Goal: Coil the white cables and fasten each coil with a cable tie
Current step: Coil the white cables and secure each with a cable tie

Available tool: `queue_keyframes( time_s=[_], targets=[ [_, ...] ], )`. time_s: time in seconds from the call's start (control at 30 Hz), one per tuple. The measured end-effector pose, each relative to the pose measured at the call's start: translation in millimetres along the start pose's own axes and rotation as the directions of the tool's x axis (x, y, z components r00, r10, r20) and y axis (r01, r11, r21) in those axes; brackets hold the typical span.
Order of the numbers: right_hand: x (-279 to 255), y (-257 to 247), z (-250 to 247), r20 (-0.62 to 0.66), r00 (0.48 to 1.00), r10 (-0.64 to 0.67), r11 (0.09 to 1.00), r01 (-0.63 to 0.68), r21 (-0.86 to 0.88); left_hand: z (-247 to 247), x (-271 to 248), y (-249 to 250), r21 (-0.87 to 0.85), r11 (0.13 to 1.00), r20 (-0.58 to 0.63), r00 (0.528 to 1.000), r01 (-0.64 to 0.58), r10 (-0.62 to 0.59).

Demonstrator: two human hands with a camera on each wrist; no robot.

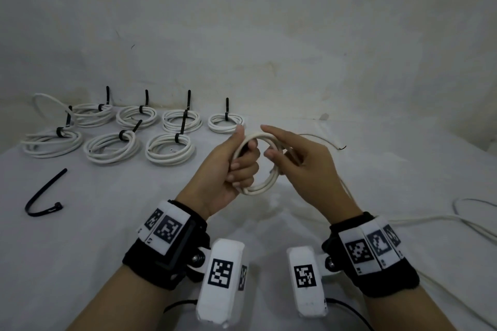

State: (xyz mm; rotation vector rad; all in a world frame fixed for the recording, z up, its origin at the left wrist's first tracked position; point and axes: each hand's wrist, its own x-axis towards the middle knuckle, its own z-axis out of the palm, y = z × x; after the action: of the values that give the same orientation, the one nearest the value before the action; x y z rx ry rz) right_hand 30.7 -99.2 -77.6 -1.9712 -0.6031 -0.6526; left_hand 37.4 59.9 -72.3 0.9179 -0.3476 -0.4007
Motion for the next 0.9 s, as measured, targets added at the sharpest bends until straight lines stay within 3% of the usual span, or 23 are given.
queue_keyframes(
  time_s=[0.17,0.37,0.53,0.63,0.77,0.83,0.9],
  targets=[
    [1,5,-5,0.052,0.994,0.096,0.995,-0.096,0.002,-2,3,-2,-0.144,0.988,-0.019,0.998,-0.064,0.062],
    [3,21,-31,0.050,0.982,0.180,0.962,-0.165,-0.217,-27,8,16,-0.386,0.868,-0.179,0.948,-0.313,0.262],
    [-1,15,-34,0.260,0.943,0.208,0.938,-0.117,-0.326,-46,6,28,-0.353,0.845,-0.263,0.909,-0.402,0.323],
    [-2,8,-25,0.433,0.871,0.232,0.915,-0.046,-0.400,-45,7,28,-0.310,0.861,-0.279,0.904,-0.403,0.323],
    [-4,-7,-9,0.578,0.803,0.148,0.876,0.164,-0.453,-33,9,20,-0.180,0.928,-0.260,0.926,-0.326,0.275],
    [-4,-15,-6,0.601,0.794,0.097,0.896,0.193,-0.400,-27,10,14,-0.074,0.961,-0.233,0.942,-0.265,0.242],
    [-4,-22,-7,0.562,0.827,-0.013,0.929,0.218,-0.298,-22,10,6,0.025,0.981,-0.198,0.960,-0.195,0.196]
  ],
)
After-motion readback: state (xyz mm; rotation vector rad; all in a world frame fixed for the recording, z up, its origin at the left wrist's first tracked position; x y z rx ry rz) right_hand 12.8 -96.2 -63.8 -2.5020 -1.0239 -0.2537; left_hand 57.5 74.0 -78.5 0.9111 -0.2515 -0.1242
